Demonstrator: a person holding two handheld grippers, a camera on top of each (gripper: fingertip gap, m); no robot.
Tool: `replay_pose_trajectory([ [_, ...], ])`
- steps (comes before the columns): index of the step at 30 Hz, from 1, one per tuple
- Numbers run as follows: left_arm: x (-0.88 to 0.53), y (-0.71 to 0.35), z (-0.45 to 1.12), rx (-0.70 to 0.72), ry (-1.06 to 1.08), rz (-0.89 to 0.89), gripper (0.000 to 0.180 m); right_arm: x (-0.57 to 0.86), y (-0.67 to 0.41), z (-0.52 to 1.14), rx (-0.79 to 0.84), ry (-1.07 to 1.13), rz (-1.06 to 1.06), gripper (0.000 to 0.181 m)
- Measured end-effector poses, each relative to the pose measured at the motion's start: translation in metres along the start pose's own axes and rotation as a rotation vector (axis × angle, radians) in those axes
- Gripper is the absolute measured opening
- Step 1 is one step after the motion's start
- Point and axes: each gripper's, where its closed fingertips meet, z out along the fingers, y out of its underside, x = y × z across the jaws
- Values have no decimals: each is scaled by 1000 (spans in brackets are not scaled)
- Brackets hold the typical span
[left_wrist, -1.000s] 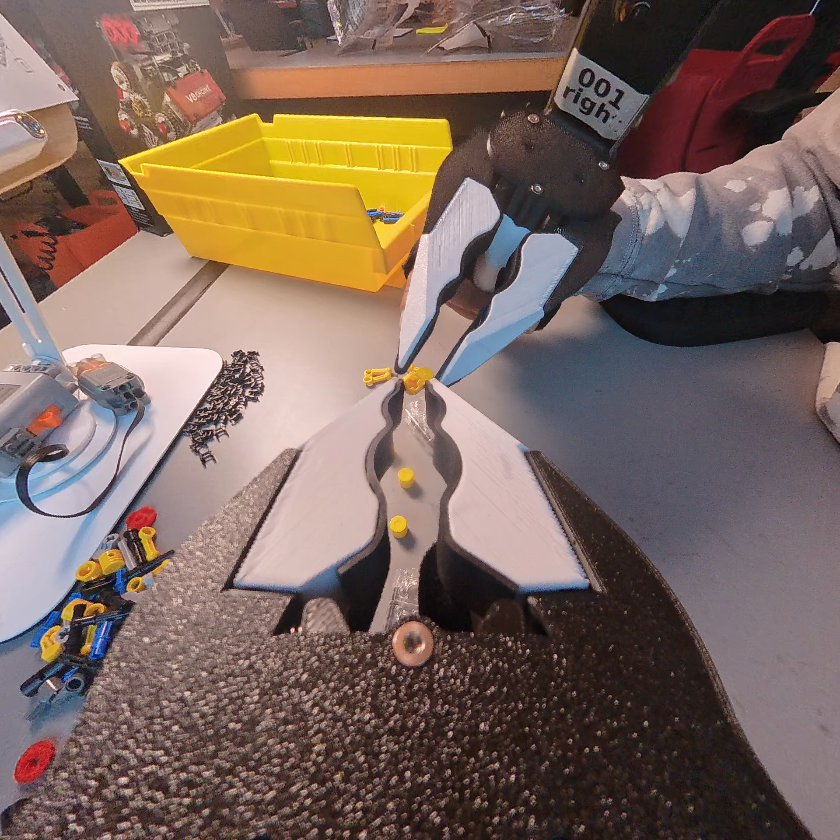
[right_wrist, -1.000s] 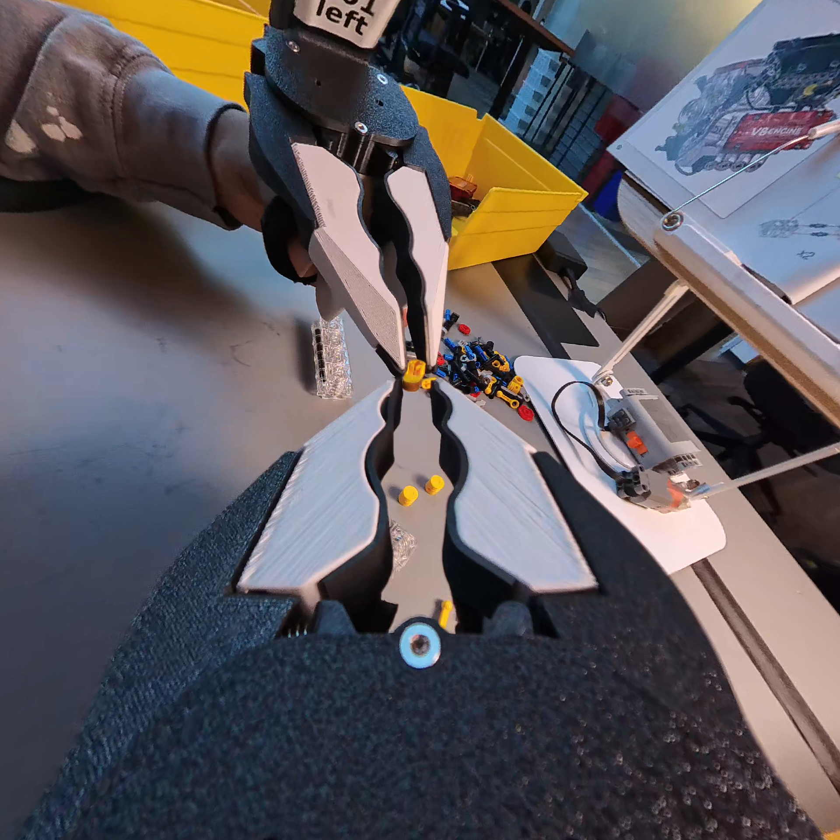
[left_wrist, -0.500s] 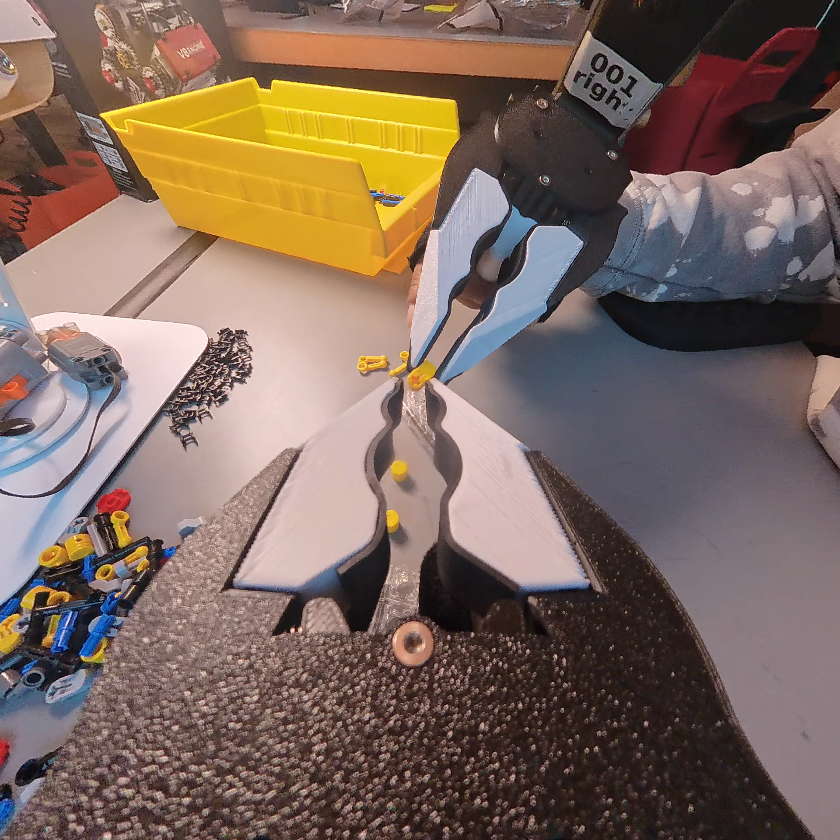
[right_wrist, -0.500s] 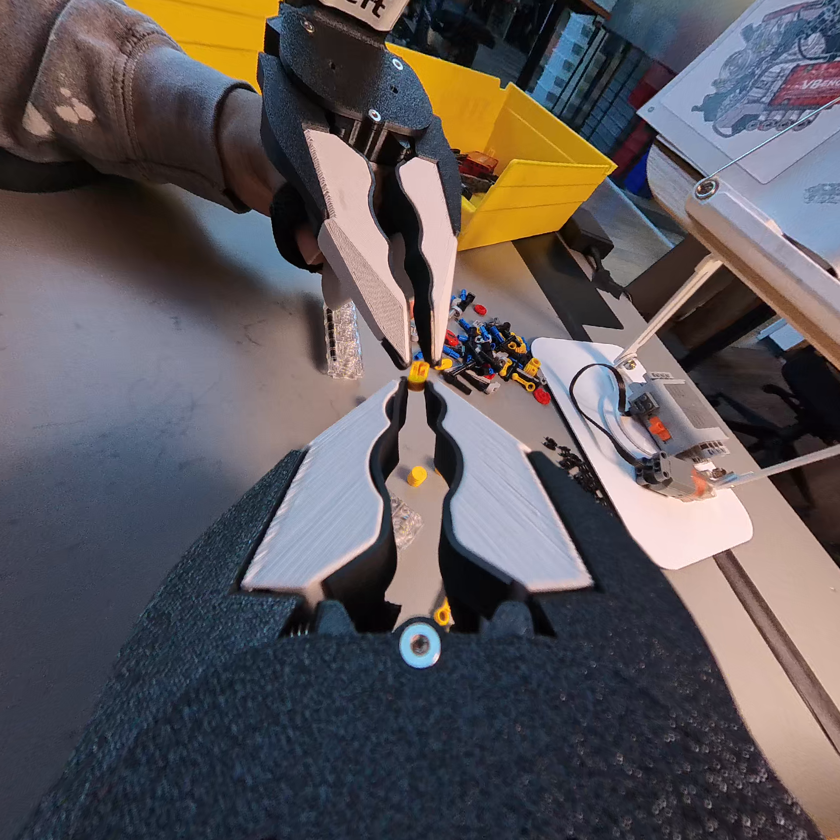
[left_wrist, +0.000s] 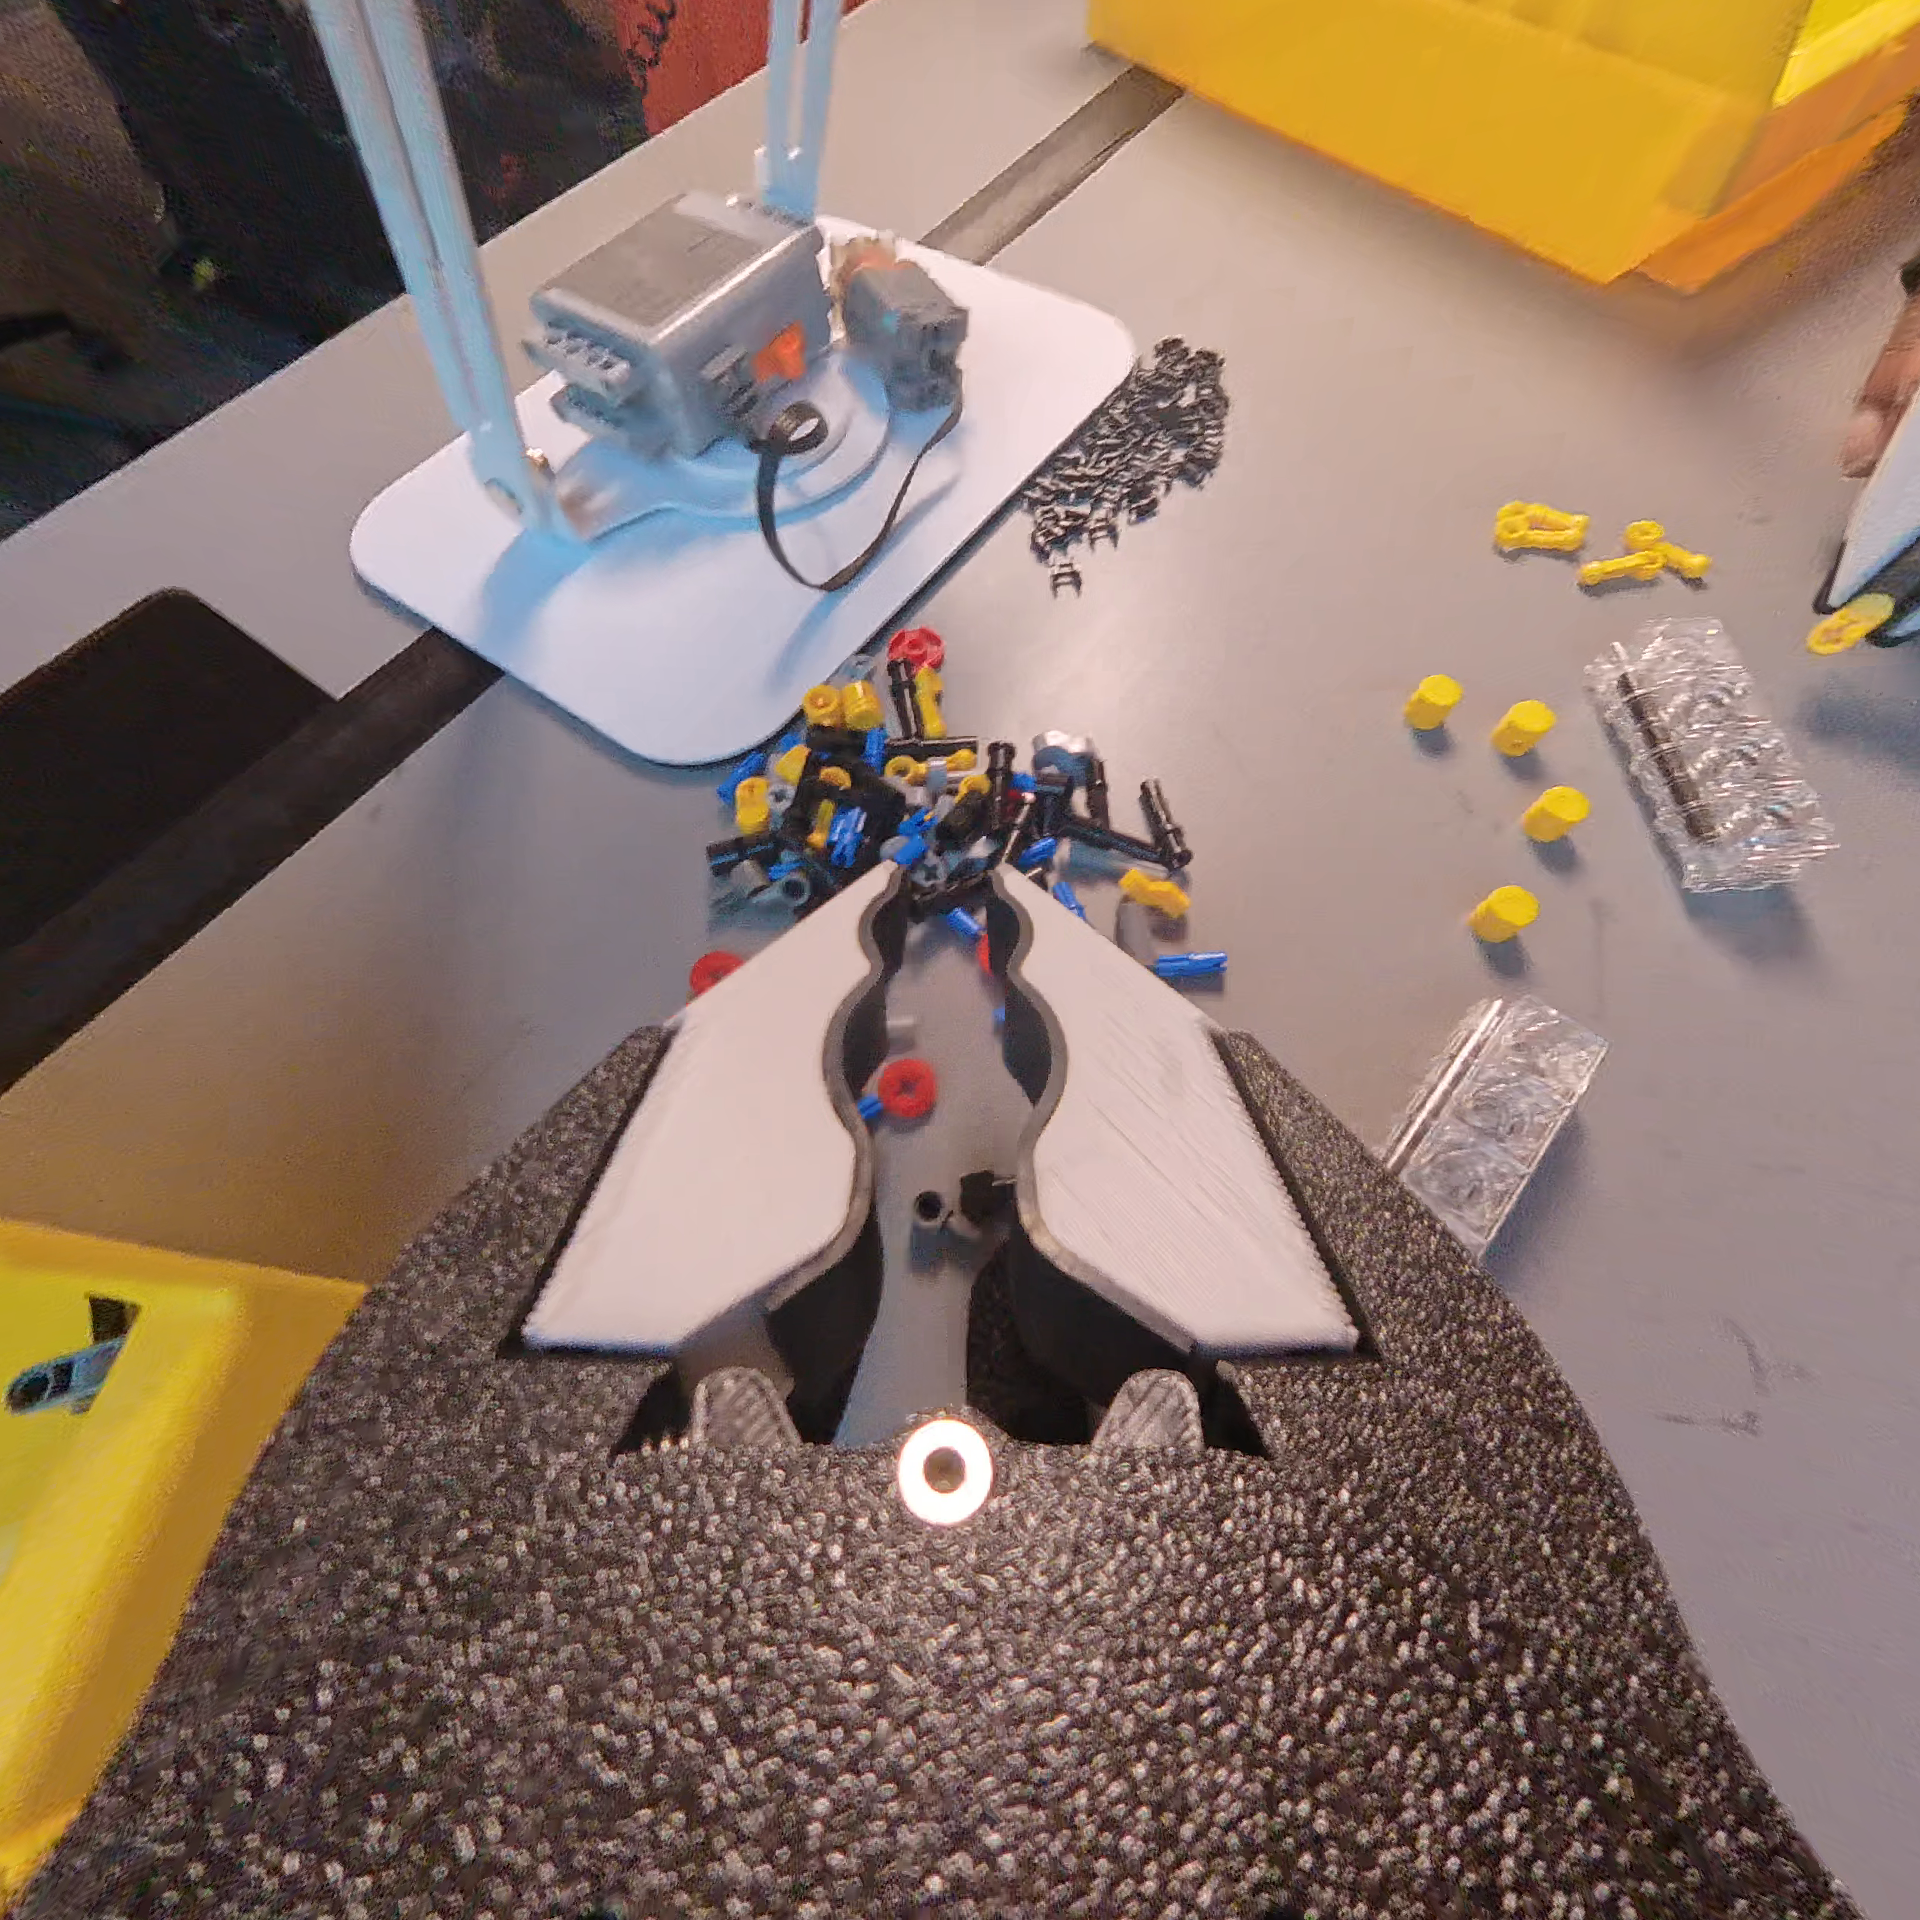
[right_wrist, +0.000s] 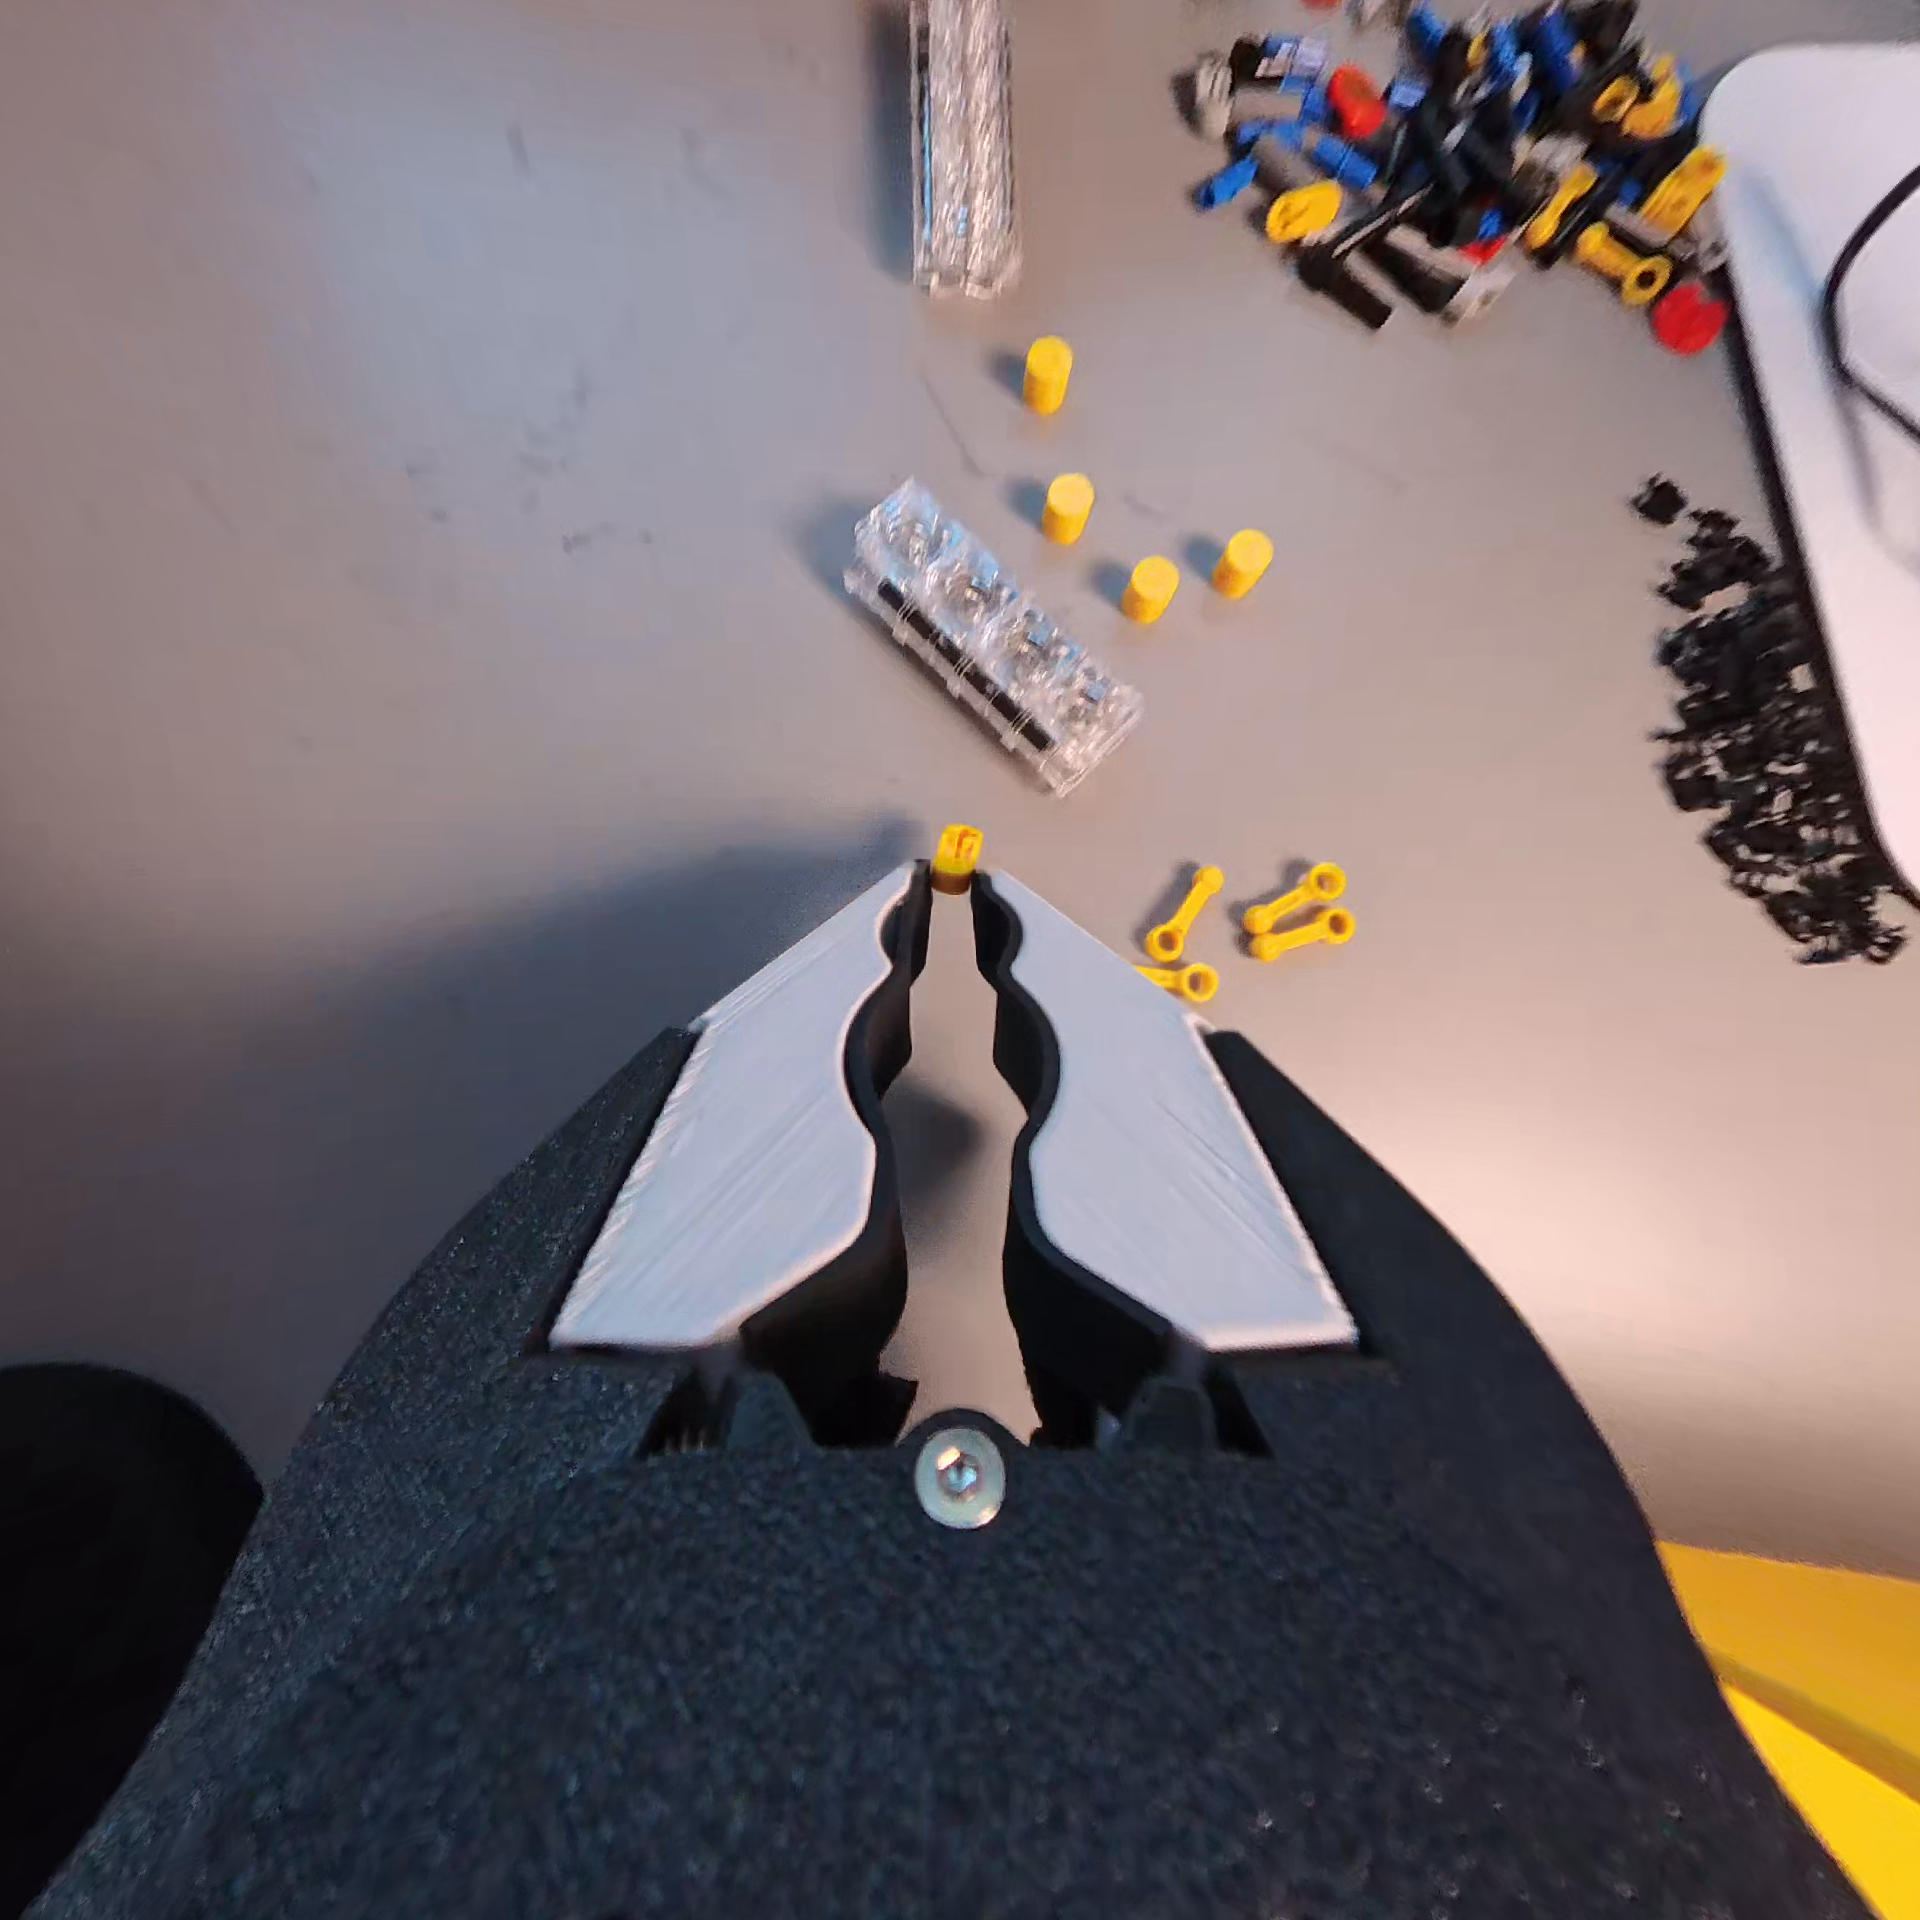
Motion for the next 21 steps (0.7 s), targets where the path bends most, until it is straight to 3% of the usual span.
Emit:
replay_pose_trajectory([
  [6,4,7,3,-31,30,11,12,-1,10,7,-70,1,4,14],
  [13,48,13,21,-103,127,157,15,18,-21,-10,114,96,21,18],
  [21,54,18,29,-145,111,195,12,22,-33,-8,173,134,-1,18],
])
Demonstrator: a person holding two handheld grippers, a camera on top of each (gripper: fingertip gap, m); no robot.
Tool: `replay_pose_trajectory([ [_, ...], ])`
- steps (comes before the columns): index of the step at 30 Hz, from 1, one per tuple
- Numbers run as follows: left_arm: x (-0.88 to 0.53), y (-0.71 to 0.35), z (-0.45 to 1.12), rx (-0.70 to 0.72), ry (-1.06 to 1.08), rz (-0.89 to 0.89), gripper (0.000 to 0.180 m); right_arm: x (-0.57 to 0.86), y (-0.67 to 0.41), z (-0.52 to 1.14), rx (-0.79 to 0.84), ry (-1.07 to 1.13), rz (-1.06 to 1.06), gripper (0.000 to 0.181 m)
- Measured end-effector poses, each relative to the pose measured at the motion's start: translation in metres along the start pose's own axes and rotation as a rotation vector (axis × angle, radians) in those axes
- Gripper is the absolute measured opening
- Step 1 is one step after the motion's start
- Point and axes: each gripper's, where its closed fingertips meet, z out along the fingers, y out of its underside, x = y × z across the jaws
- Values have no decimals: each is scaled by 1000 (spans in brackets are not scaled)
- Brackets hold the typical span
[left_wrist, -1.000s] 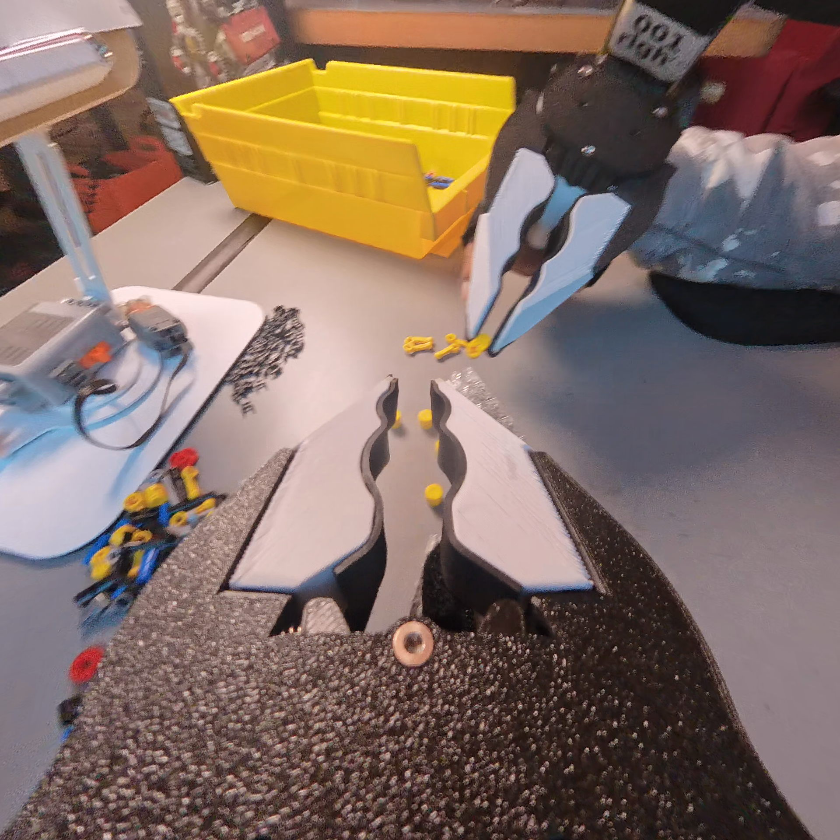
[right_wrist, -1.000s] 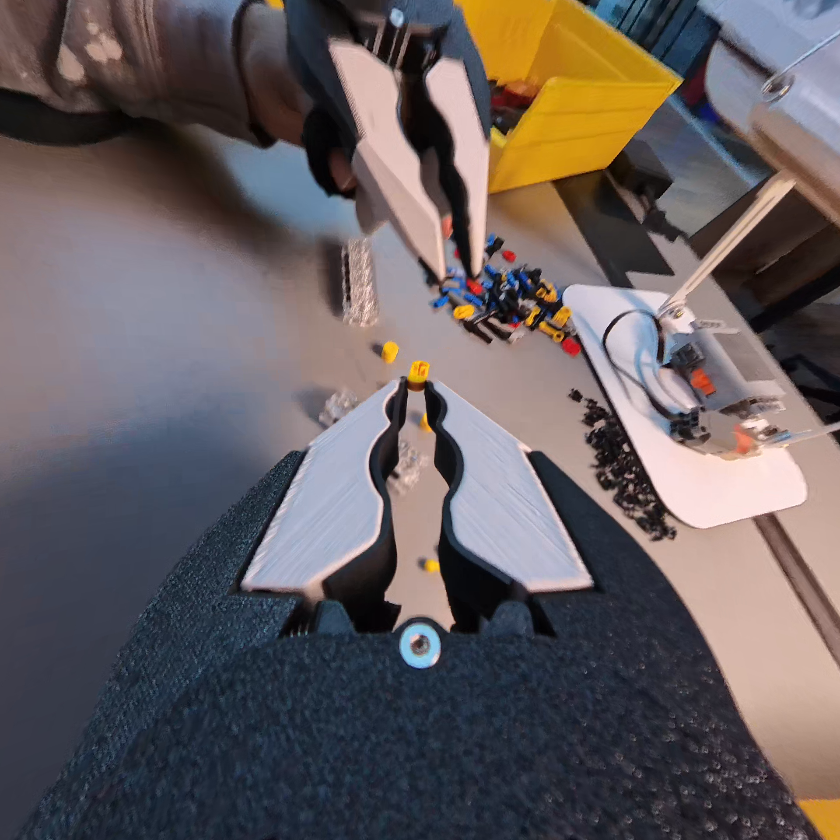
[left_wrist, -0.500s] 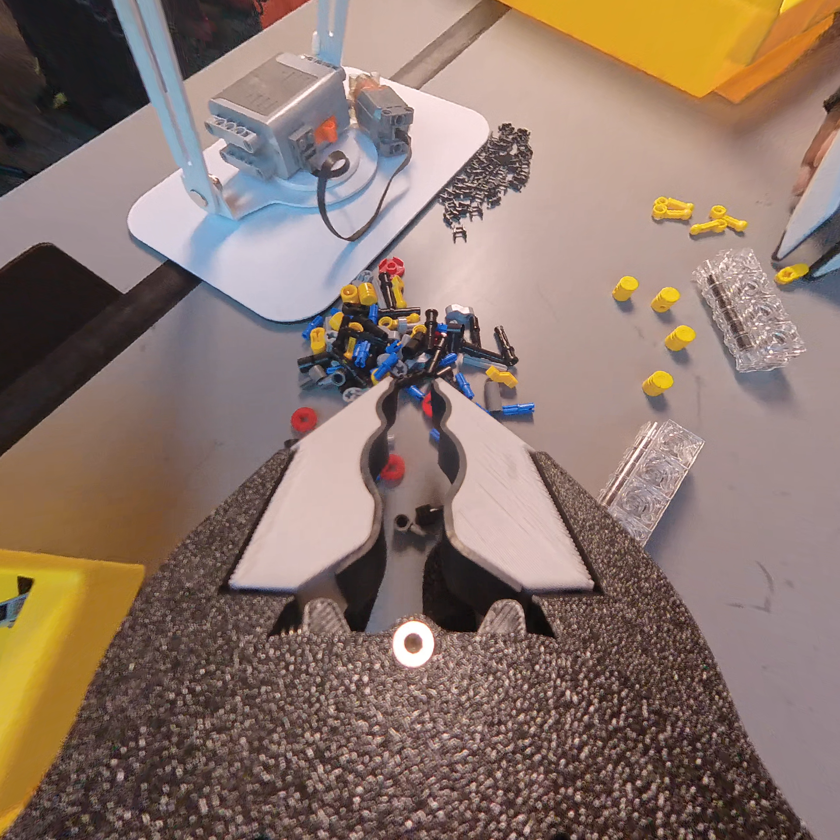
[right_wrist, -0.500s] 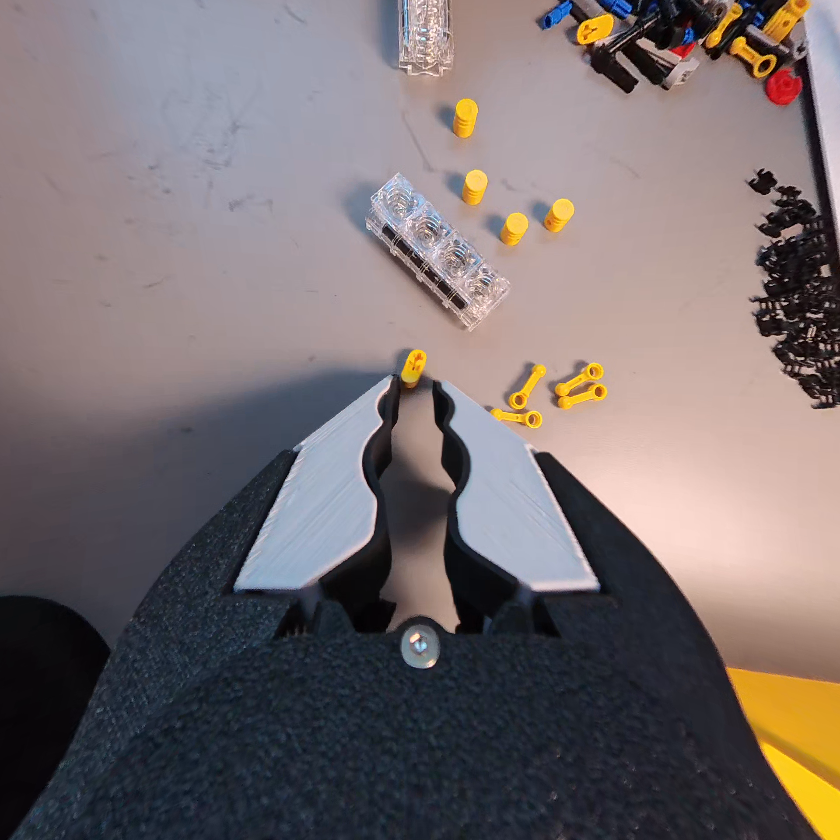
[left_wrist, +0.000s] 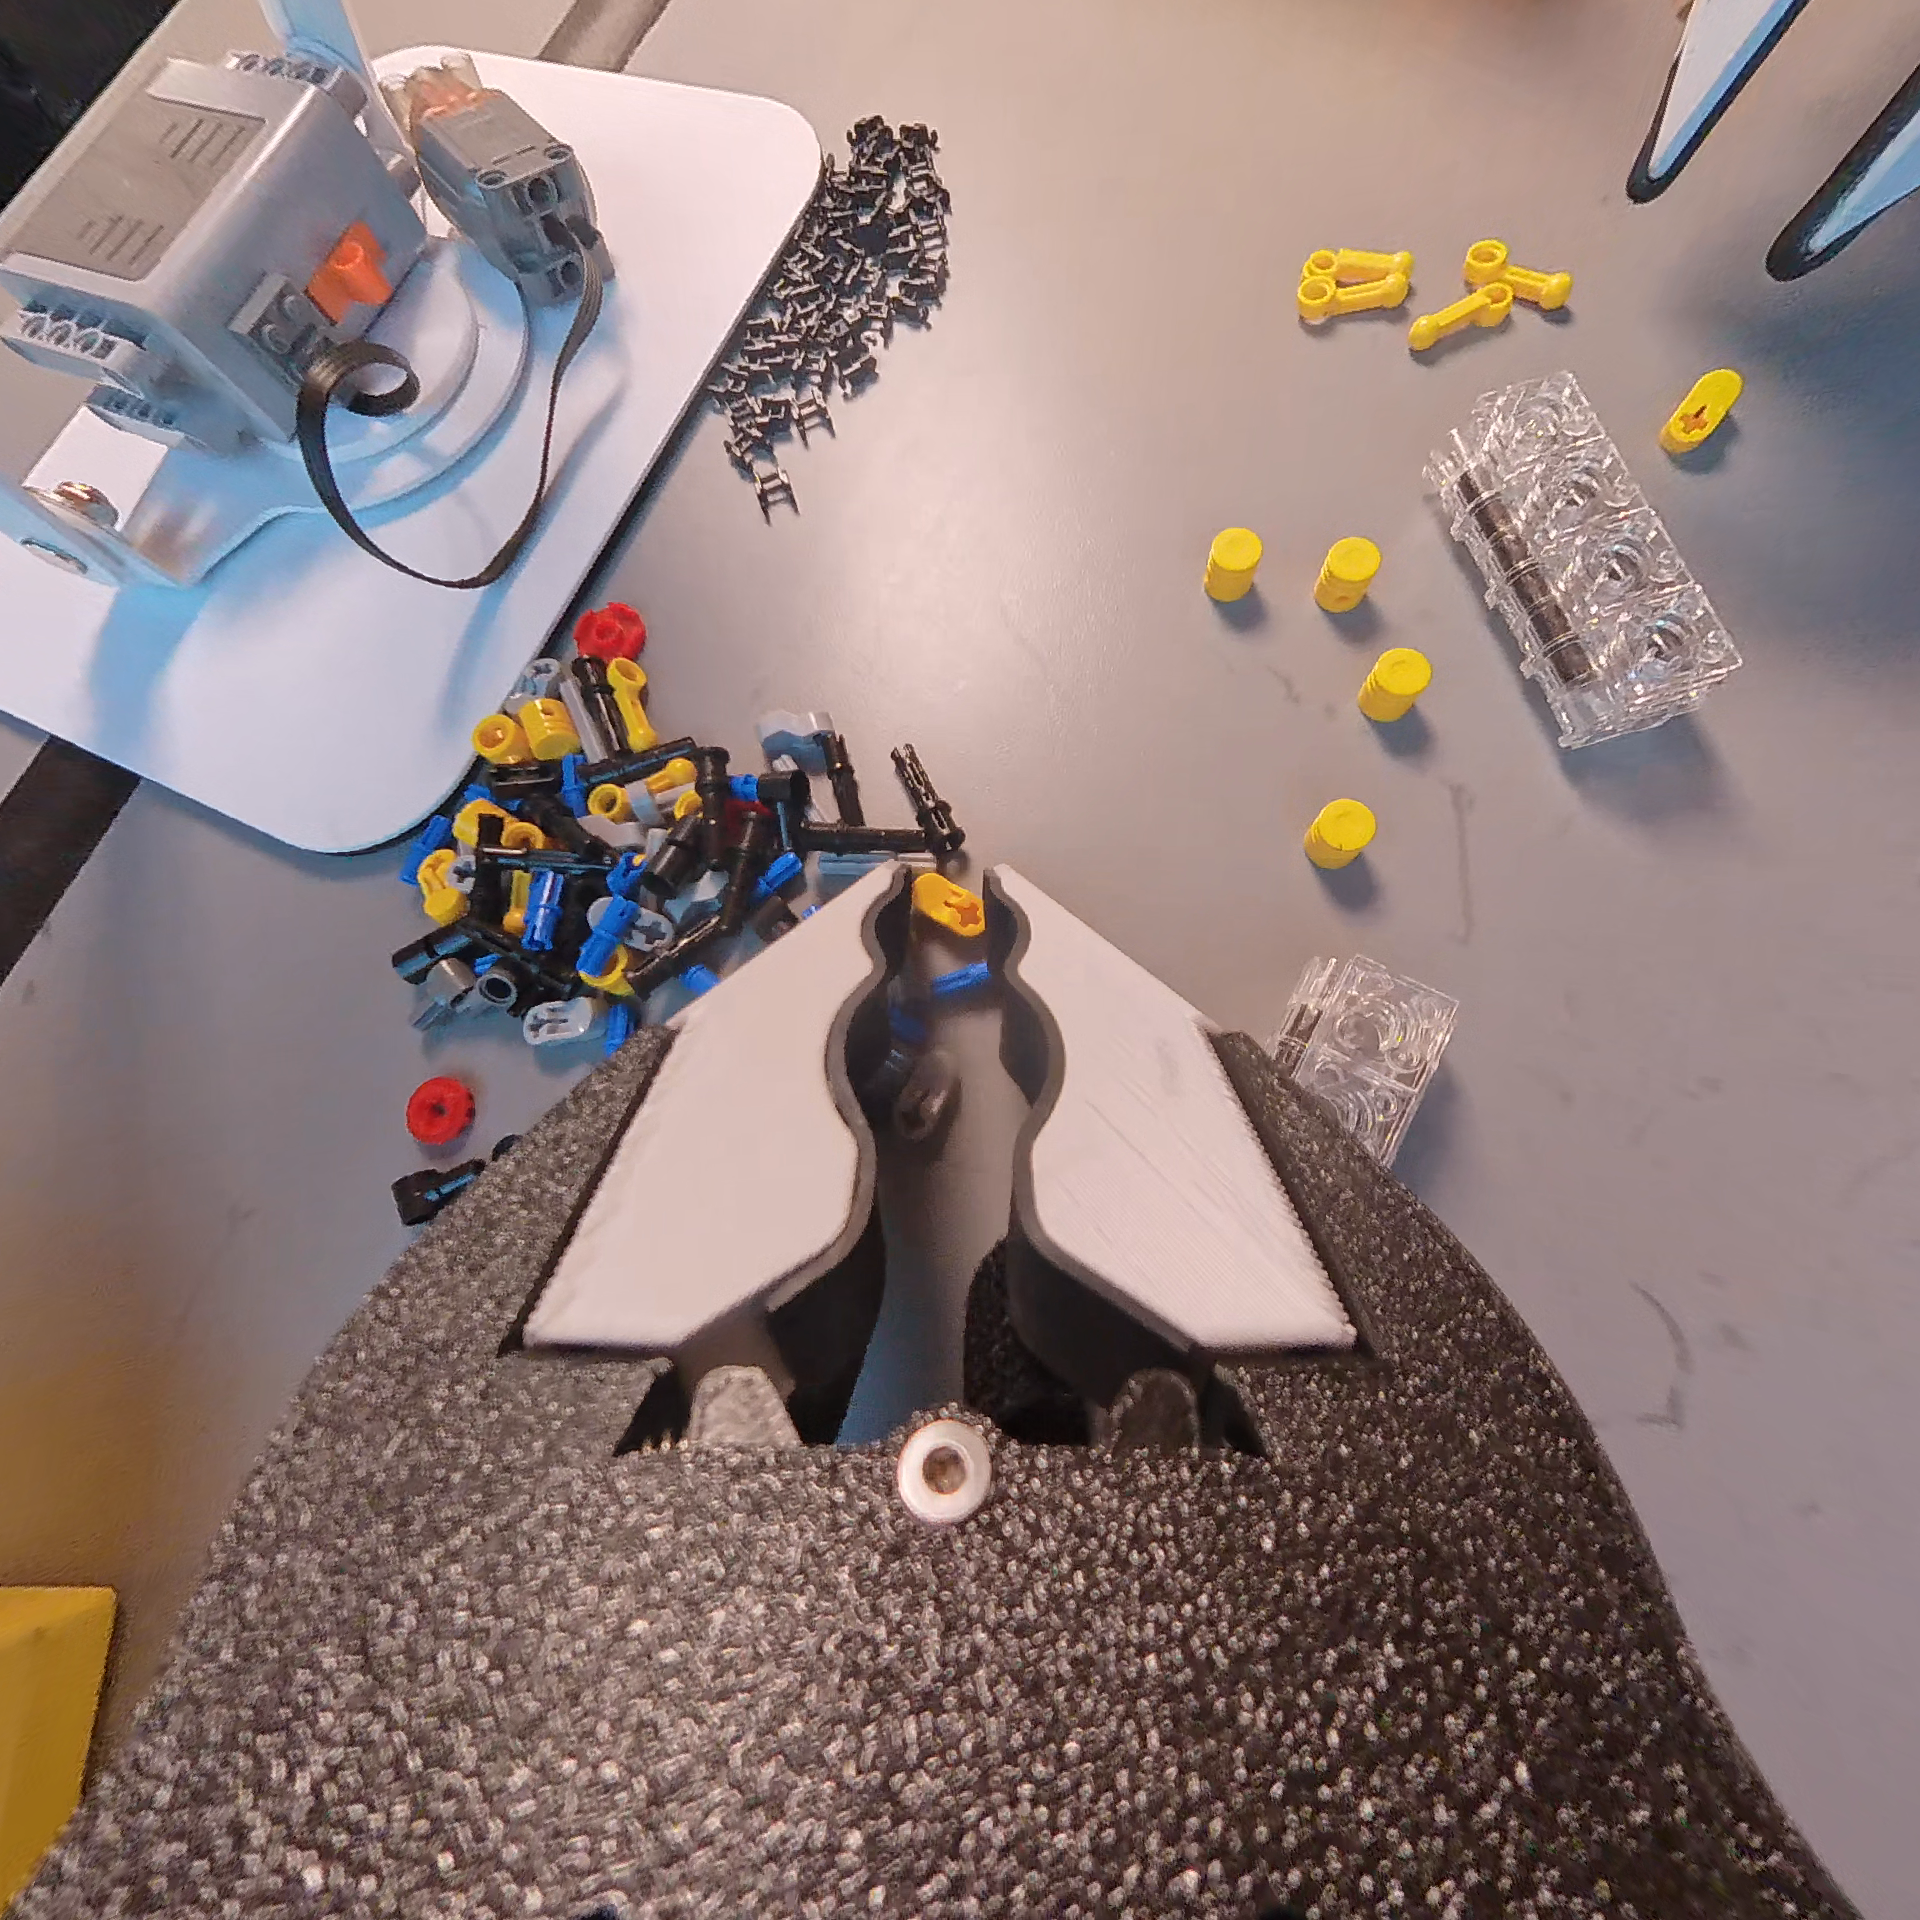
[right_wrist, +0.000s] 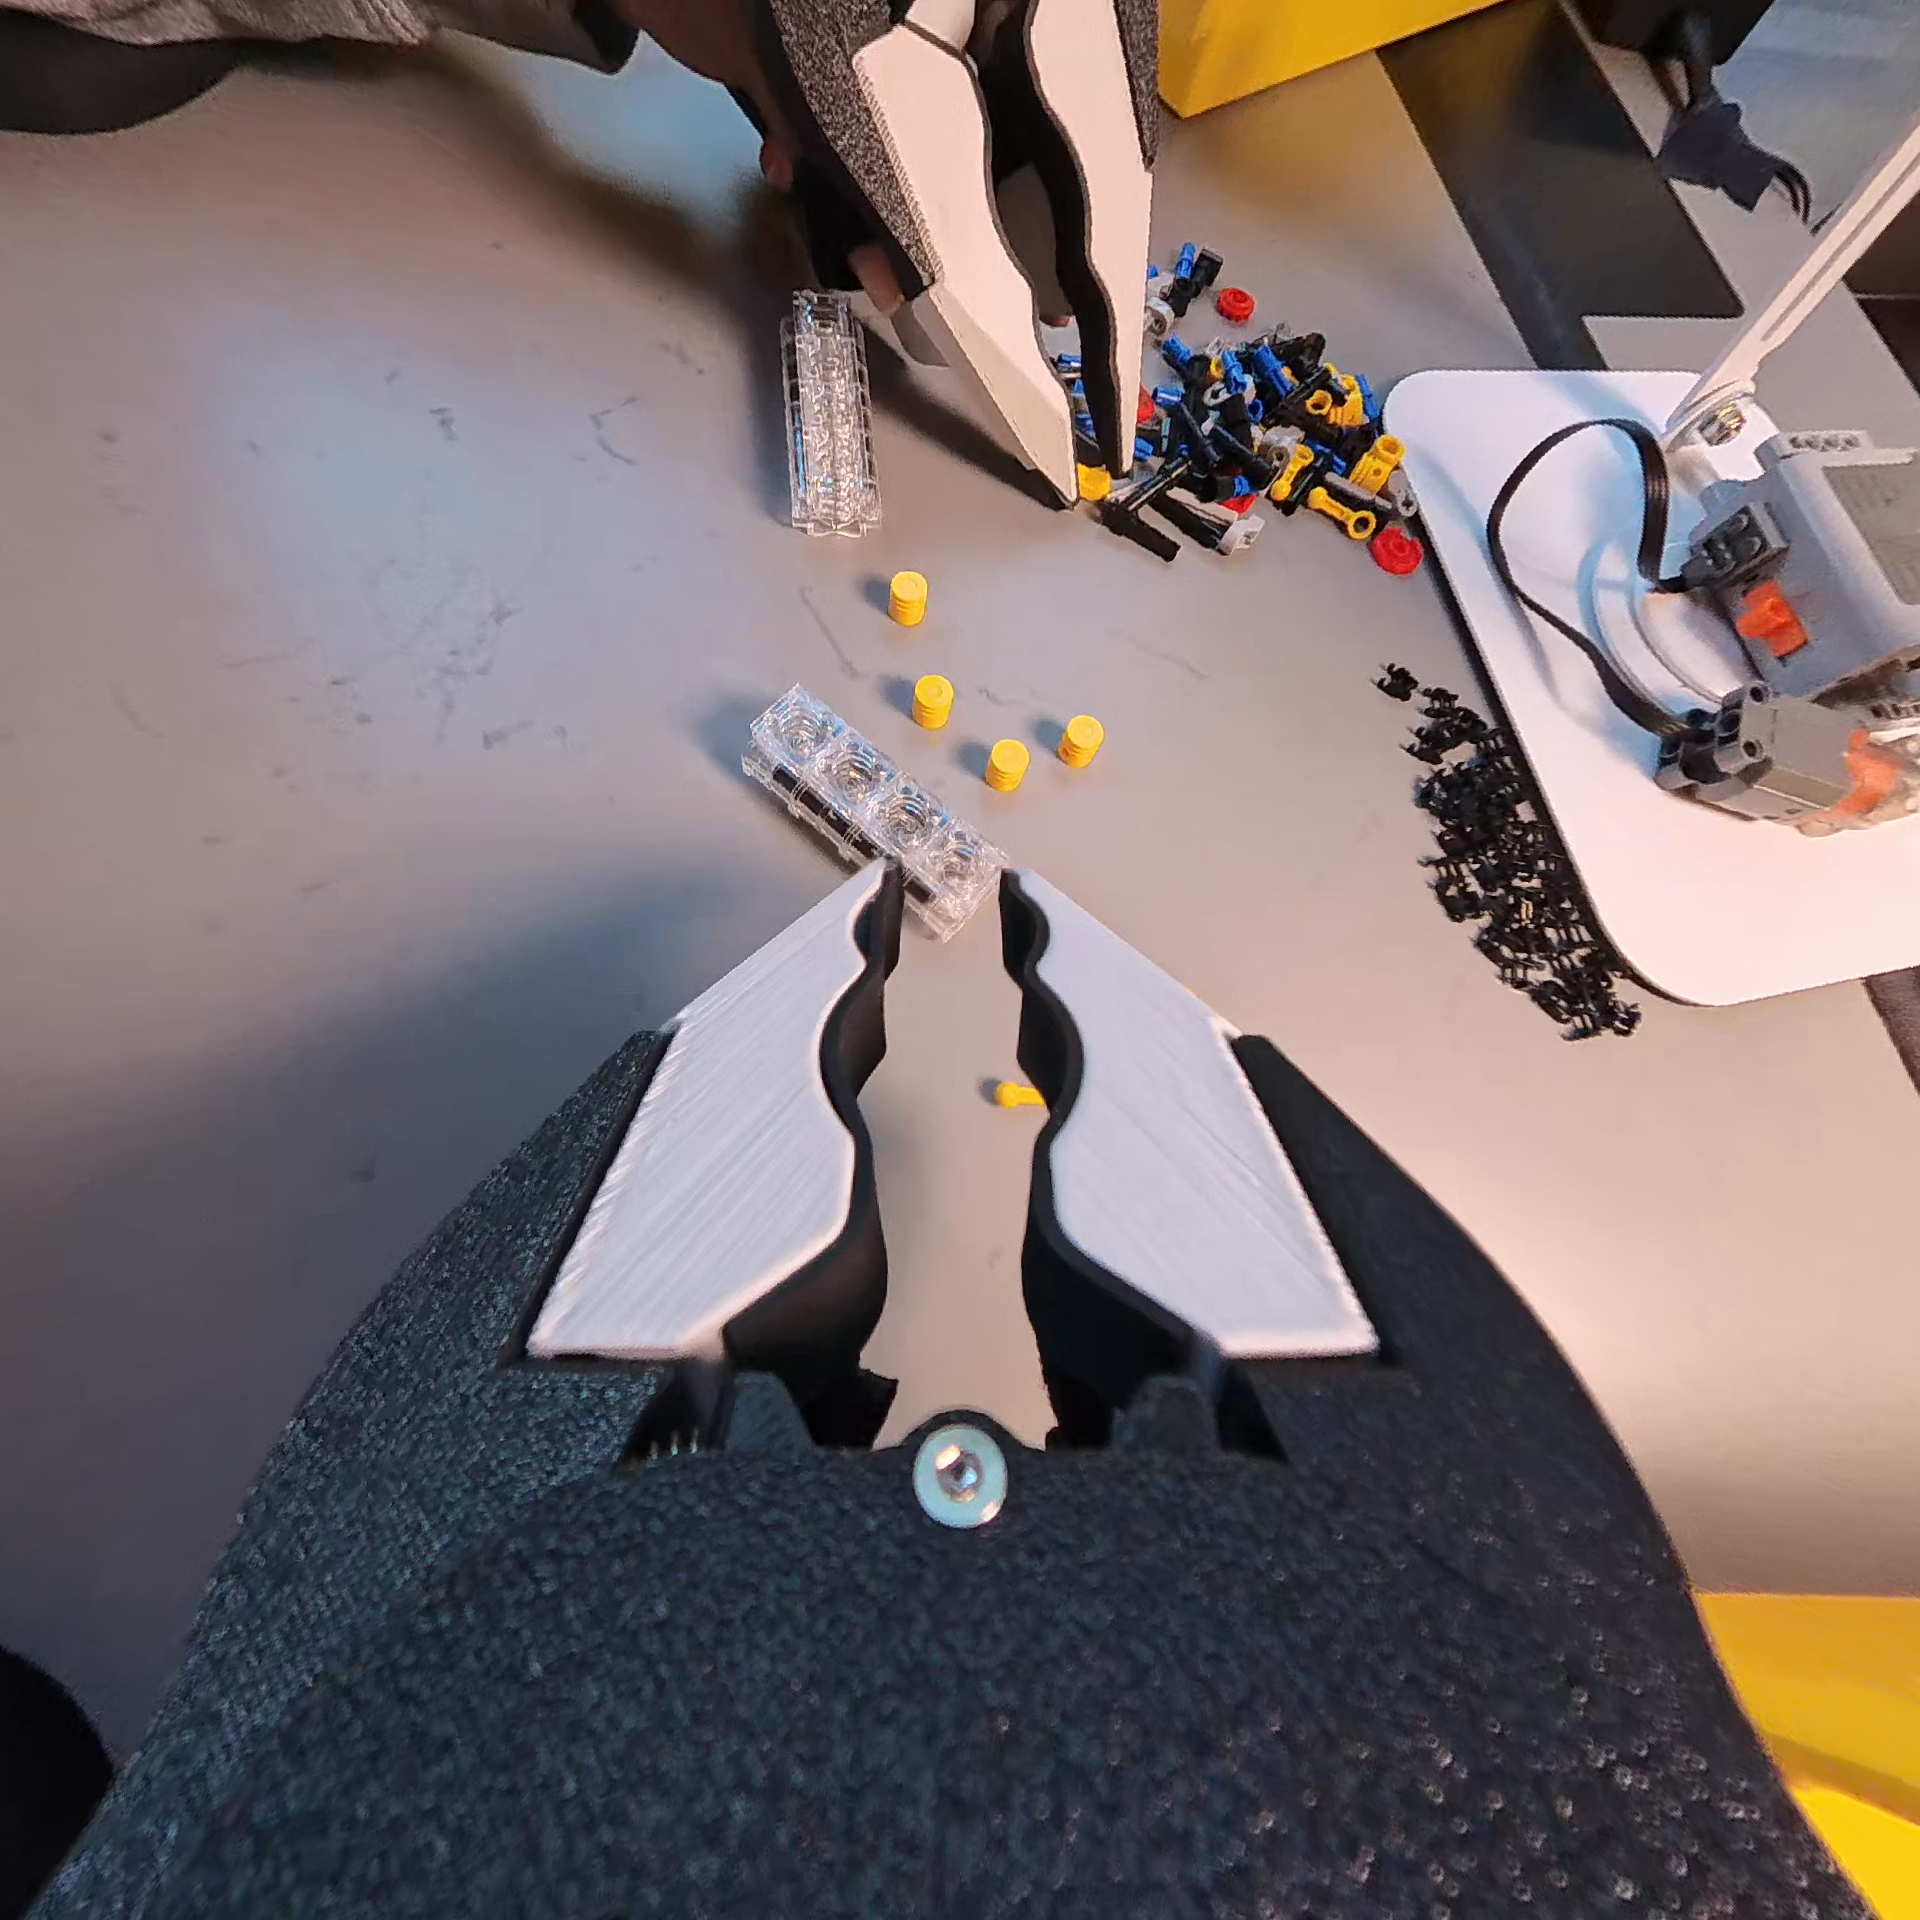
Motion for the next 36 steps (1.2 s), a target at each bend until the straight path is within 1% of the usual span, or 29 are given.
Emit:
replay_pose_trajectory([
  [2,0,-1,-2,8,3,3,3,2,-6,0,29,18,-2,18],
  [6,2,-5,-8,37,40,-14,3,2,-26,0,125,38,-5,18],
  [10,-4,-17,-20,110,49,-77,0,-1,-31,4,142,36,-13,20],
  [13,-13,-13,-28,95,25,-79,1,-1,-30,6,136,41,-15,20],
  [16,-5,-4,-27,55,90,-89,7,-2,-30,7,136,36,-11,20],
  [18,1,3,-23,15,117,-64,11,-2,-28,8,128,37,-13,20],
  [20,9,7,-21,-13,147,-39,11,-2,-27,9,125,35,-12,20],
  [25,11,15,-14,-69,119,19,9,-2,-26,10,122,33,-7,20],
  [28,11,14,-13,-69,101,43,0,-2,-26,11,122,37,-8,20],
  [34,17,6,-15,-32,123,54,0,0,-25,12,124,44,-2,20],
  [36,17,1,-15,-9,116,43,9,0,-25,13,125,44,2,20],
])
